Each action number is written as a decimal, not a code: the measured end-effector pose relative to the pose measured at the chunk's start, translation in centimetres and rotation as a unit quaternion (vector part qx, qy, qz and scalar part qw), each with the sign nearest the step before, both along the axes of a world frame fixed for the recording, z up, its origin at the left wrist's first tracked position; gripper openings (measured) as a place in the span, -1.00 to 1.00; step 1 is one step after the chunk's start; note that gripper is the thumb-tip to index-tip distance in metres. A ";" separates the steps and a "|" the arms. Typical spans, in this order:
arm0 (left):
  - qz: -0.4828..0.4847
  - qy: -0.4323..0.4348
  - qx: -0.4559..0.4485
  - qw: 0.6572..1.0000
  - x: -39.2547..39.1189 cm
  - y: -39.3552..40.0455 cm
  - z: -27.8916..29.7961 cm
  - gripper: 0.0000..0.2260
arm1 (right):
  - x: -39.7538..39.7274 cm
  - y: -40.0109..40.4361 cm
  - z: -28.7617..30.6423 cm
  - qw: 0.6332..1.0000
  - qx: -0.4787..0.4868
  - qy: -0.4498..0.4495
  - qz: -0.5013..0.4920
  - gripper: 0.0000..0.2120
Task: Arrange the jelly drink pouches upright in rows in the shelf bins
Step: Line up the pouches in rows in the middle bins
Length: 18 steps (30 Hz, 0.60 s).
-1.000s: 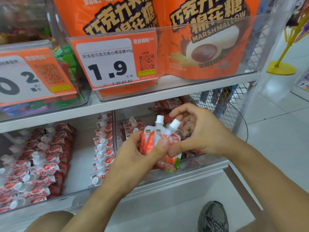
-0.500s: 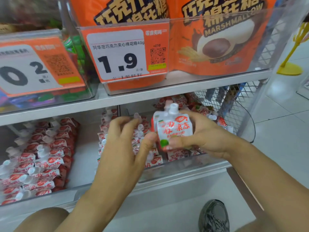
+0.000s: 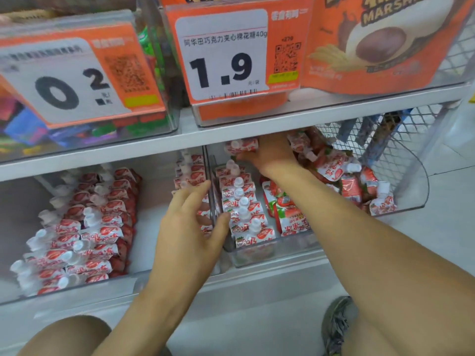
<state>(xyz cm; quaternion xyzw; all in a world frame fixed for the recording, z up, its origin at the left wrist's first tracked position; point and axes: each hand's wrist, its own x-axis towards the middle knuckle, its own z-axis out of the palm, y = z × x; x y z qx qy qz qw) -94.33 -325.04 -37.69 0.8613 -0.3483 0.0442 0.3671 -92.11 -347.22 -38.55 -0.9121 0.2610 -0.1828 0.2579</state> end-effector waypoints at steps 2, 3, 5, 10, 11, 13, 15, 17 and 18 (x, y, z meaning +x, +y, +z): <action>-0.009 0.009 -0.007 1.000 0.2 0.1 0.0 -0.51 | 1.0 0.0 -0.3 1.000 0.000 -0.003 0.003 -0.30; -0.012 0.012 -0.012 1.000 0.3 0.2 0.0 -0.51 | 1.3 -0.1 -0.6 1.000 0.005 -0.001 0.006 -0.33; -0.014 0.015 -0.018 1.000 0.5 0.2 0.1 -0.50 | 1.3 -0.3 -0.9 1.000 0.003 0.024 0.014 -0.43; -0.016 0.015 -0.020 1.000 0.6 0.2 0.1 -0.48 | 1.5 -0.8 -1.0 1.000 -0.018 0.006 0.009 -0.60; -0.016 0.016 -0.021 1.000 0.6 0.3 0.0 -0.48 | 1.7 -0.9 -1.2 1.000 -0.026 -0.002 0.005 -0.61; -0.016 0.020 -0.027 0.999 0.5 0.3 -0.1 -0.48 | 2.2 -1.0 -1.5 0.999 -0.042 -0.018 0.003 -0.63; -0.016 0.023 -0.031 0.999 0.4 0.2 -0.1 -0.48 | 2.5 -1.0 -1.7 0.998 -0.056 -0.030 -0.003 -0.66; -0.014 0.020 -0.032 0.999 0.4 0.2 -0.2 -0.48 | 2.8 -1.1 -1.9 0.996 -0.085 -0.026 0.000 -0.72; -0.013 0.018 -0.031 0.999 0.4 0.1 -0.2 -0.48 | 2.9 -1.2 -2.0 0.995 -0.099 -0.018 0.002 -0.75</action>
